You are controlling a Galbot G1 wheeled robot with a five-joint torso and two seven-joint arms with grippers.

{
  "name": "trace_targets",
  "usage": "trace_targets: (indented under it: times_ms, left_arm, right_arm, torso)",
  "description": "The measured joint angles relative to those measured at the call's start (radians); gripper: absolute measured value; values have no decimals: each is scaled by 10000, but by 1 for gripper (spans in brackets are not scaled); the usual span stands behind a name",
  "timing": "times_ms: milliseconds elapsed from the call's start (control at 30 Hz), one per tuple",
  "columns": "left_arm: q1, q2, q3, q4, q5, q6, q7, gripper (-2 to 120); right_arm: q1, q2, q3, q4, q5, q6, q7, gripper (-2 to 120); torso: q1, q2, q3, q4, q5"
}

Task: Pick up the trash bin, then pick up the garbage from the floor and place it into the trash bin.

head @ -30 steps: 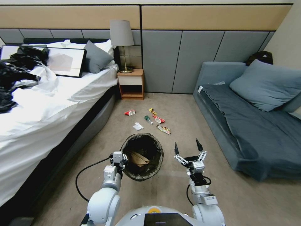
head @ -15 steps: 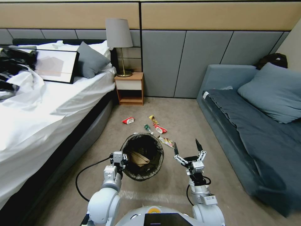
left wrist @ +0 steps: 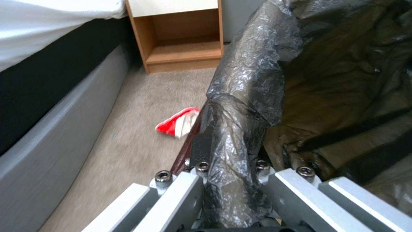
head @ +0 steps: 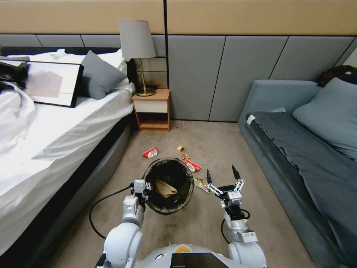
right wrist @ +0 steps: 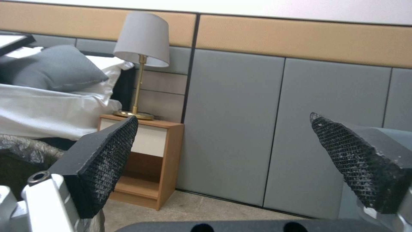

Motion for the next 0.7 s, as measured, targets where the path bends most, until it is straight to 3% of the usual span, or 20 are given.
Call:
trace_targets:
  times_ms: [700]
  left_arm:
    - [-10,-60,-24,31,25,-49,23,0]
  right_arm:
    - [245,0,116,-154,383,495,-715,100]
  torso:
    - [-1,0,0,0,-3]
